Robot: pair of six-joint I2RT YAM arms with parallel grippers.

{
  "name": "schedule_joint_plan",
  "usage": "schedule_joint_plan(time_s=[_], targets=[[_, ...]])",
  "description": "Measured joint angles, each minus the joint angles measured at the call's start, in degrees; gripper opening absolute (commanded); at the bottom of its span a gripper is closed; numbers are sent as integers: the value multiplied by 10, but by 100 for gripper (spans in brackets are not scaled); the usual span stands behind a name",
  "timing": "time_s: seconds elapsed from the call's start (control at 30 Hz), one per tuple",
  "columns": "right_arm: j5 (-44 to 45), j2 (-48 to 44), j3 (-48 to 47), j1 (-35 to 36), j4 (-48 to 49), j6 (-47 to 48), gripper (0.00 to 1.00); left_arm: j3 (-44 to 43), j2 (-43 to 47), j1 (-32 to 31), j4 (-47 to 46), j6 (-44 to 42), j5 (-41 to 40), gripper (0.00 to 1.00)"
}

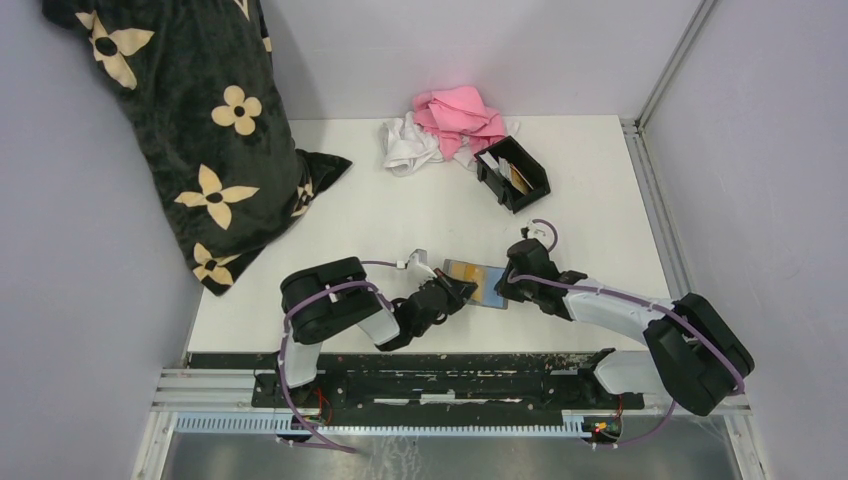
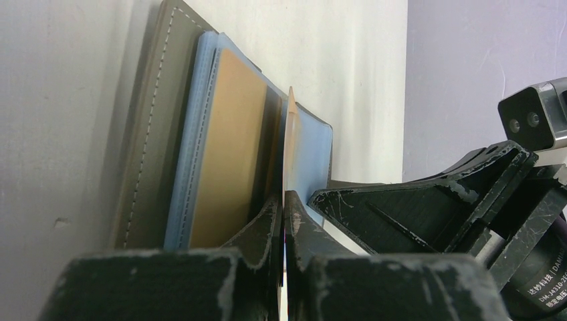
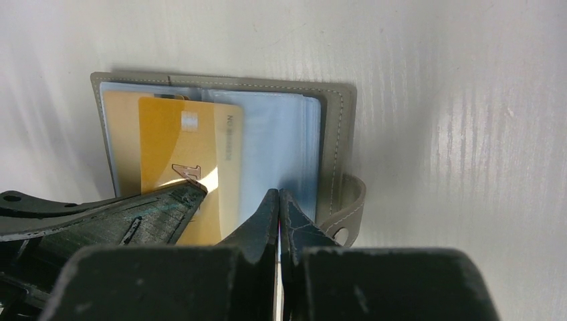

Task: Put the credit cards into the card holder
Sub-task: Insert the credit card into the card holder.

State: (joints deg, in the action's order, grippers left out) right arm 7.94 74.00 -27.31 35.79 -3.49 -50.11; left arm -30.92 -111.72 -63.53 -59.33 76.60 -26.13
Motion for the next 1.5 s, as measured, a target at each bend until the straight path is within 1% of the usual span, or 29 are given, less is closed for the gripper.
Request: schedule_joint_plan(time_s=[0.33,0.47,0.6,0.73,0.9,1.07,1.23,1.5], targets=[[-1,9,-8,0,-4,4,1,-15,-13,0,-4,-12,-4,3],[-1,11,-12,0,-9,6,3,-22,-16,0,-3,-17,-3,3],[-1,11,-15,1,-13,9,6,-26,-23,0,-7,-18,-2,3],[2,6,-15,1,-20,11,12,-28,-29,0,-13,-18,2,3],[16,-20,-15,2,-58,23,19,-29,-31,0,-16,-18,8,4],[41,-53,-15,2,-104,36,21,-29,-31,0,-16,-18,8,5],[53,-58,-15,2,-127,42,21,-29,-31,0,-16,-18,9,10],[53,-31,-15,2,-124,41,20,-28,-31,0,-12,-20,15,25]])
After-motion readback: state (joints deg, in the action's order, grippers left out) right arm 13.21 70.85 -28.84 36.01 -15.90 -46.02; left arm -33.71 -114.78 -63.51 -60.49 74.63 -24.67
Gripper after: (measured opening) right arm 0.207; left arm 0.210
